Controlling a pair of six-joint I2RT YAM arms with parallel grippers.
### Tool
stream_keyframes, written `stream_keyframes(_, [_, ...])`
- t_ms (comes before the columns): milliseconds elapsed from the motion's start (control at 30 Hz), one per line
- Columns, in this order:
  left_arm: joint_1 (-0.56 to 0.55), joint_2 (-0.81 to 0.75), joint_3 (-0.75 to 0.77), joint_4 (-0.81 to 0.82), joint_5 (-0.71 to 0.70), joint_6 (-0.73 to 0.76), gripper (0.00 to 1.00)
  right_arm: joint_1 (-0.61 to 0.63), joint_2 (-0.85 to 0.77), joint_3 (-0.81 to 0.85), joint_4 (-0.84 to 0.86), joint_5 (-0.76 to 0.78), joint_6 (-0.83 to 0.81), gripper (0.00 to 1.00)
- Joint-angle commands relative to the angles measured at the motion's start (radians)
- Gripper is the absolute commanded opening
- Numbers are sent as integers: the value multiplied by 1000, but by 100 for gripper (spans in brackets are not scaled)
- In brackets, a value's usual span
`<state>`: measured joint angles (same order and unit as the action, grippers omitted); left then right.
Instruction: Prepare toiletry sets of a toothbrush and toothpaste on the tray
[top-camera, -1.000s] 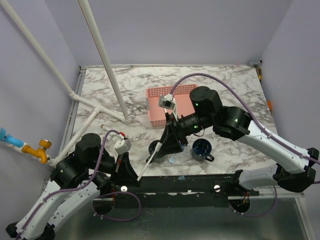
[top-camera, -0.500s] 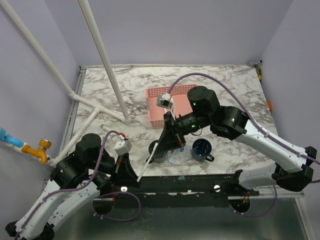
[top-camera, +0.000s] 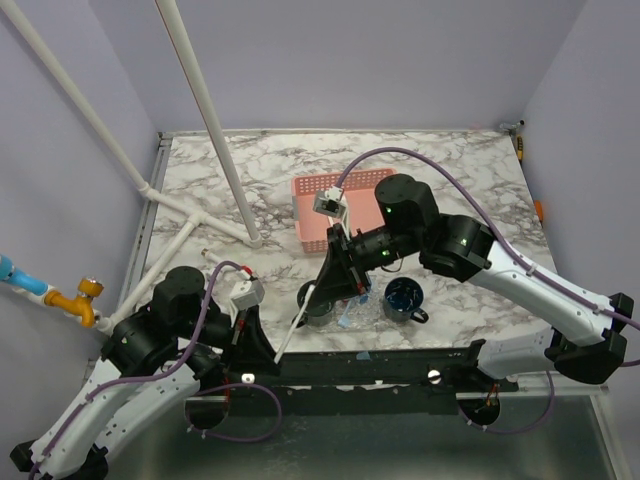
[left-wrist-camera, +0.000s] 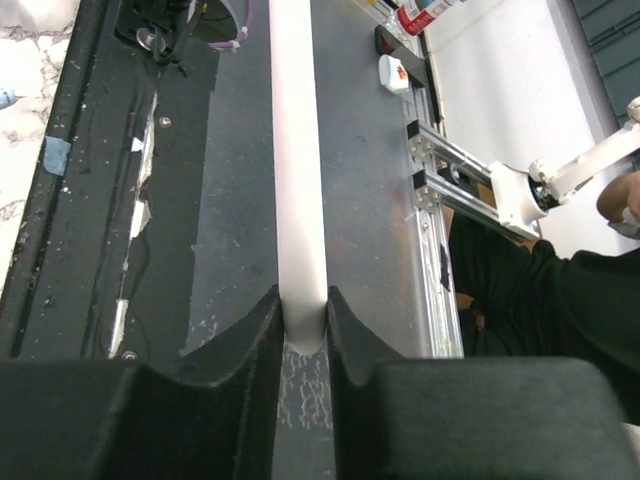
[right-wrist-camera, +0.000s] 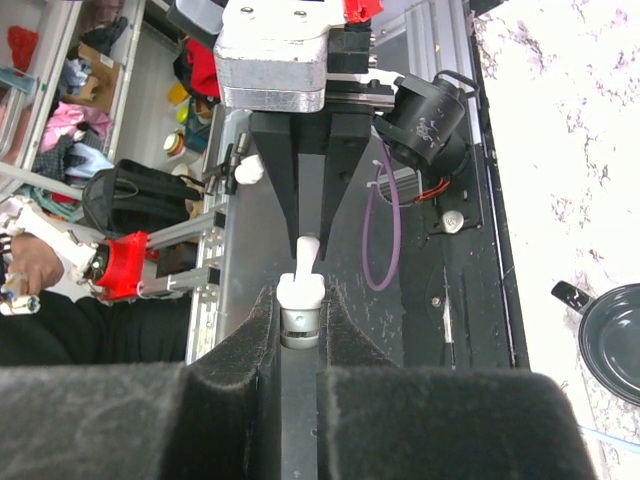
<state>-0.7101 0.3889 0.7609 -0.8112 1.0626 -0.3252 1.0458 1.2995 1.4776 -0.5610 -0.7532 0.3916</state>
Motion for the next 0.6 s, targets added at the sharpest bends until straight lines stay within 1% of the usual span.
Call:
stream_keyframes(0, [-4,11,27,-20,-67,29,30,4,-22,1,-30,19,-23,0])
stream_keyframes(33, [-4,11,28,-24,-80,31,37,3,-23,3,-45,25,-28,0])
stream_keyframes(100, [-4,13,34,-31,-111,37,46,4,-27,1,-73,39,-39,0])
stream_keyframes(167, [-4,19,43,-38,-137,44,52,4,-27,2,-103,58,-47,0])
stream_keyframes(300, [-3,29,66,-36,-186,48,61,4,-26,-2,-174,120,-73,0])
stream_keyframes(433, [-3,28,89,-30,-277,45,72,6,-35,9,-218,210,-65,0])
stream_keyframes(467, [-4,27,96,-31,-306,42,73,9,-36,19,-229,240,-57,0])
stream_keyframes(567, [-3,25,111,-25,-387,38,77,36,-32,54,-303,397,-41,0])
